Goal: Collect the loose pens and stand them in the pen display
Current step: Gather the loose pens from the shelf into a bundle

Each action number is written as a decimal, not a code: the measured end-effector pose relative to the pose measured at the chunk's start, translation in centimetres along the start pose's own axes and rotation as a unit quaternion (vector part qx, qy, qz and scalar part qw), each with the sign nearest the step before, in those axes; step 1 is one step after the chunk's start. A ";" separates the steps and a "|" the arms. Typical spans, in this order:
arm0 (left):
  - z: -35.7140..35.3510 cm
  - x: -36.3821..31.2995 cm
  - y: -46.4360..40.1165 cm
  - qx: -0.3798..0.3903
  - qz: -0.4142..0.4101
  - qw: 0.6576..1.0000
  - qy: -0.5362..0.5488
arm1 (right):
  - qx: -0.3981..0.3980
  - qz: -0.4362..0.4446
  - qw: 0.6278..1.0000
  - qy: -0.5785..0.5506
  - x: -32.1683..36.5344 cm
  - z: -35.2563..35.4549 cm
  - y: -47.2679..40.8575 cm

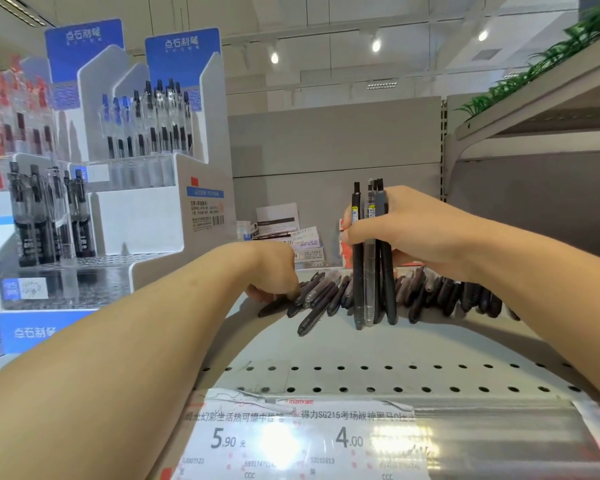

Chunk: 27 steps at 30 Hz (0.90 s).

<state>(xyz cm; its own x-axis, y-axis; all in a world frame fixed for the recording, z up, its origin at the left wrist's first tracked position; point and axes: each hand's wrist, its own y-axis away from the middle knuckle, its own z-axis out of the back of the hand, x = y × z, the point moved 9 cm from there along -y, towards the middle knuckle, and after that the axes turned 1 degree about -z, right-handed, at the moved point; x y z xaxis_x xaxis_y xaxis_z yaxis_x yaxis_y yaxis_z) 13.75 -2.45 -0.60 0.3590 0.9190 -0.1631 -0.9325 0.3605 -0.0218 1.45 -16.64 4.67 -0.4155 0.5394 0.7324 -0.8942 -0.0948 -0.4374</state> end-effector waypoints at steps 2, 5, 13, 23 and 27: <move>0.6 0.4 0.5 -0.017 0.008 0.999 0.027 | -0.003 0.001 1.000 -0.003 0.0 0.1 0.0; 3.2 -0.2 1.8 -0.102 -0.040 0.984 0.143 | -0.010 0.000 1.000 -0.009 0.0 0.4 0.0; 4.8 -6.2 6.8 -0.054 -0.274 0.906 0.319 | -0.024 0.013 1.000 0.015 0.5 0.6 0.2; 3.8 -5.9 6.0 -0.021 -0.258 0.914 0.311 | -0.038 0.053 0.997 0.033 1.6 0.9 0.4; 2.5 -1.8 2.1 -0.091 -0.100 0.983 0.124 | -0.050 0.033 0.998 0.013 1.1 1.1 0.3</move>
<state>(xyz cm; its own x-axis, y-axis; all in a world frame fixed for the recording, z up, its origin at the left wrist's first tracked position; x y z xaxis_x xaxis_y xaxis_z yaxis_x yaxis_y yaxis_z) 11.20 -2.94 2.14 0.5368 0.7567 -0.3731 -0.8436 0.4748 -0.2508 0.53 -16.98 5.94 -0.4677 0.5566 0.6866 -0.8433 -0.0484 -0.5353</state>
